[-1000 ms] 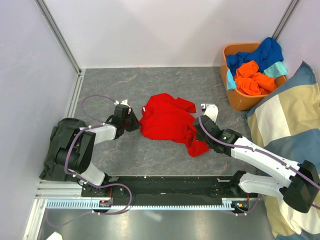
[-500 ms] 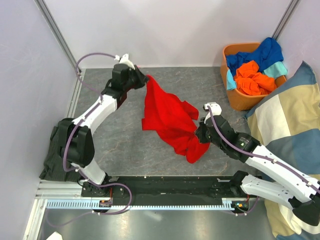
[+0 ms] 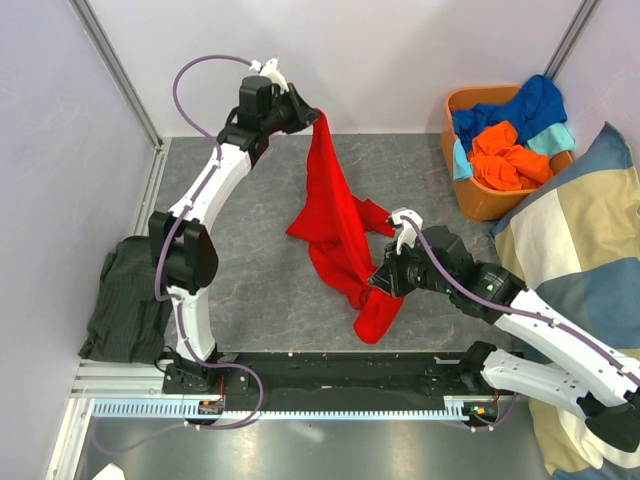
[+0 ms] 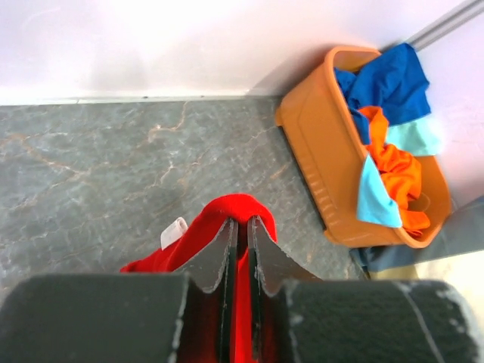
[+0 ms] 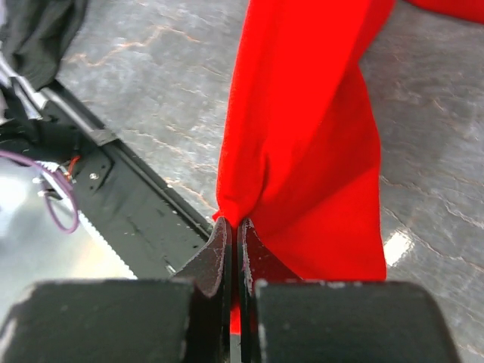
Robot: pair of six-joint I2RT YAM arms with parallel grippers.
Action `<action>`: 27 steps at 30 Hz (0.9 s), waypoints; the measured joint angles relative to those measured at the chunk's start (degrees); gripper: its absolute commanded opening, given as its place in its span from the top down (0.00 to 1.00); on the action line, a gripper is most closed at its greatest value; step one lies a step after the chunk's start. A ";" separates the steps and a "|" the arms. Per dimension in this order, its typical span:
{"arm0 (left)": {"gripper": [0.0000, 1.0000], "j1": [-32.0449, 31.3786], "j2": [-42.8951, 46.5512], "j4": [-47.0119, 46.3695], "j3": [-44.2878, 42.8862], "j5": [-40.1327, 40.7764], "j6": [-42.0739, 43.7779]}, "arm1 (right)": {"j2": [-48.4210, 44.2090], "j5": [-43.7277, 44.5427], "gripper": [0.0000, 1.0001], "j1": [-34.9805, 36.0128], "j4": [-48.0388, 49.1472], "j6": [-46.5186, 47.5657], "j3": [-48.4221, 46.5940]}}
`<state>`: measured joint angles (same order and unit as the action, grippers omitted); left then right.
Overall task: Fold and stack the t-shirts
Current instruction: Flatten out the tshirt
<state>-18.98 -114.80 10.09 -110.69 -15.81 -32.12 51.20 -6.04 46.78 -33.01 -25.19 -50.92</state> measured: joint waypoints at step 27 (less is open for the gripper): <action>0.98 0.26 -6.14 3.21 -29.46 -8.70 -2.99 | -3.21 29.90 1.00 0.24 -8.92 6.54 -22.97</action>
<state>-18.72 -120.95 13.30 -140.16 -24.51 -35.11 47.99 23.86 47.03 -41.93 -18.65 -73.89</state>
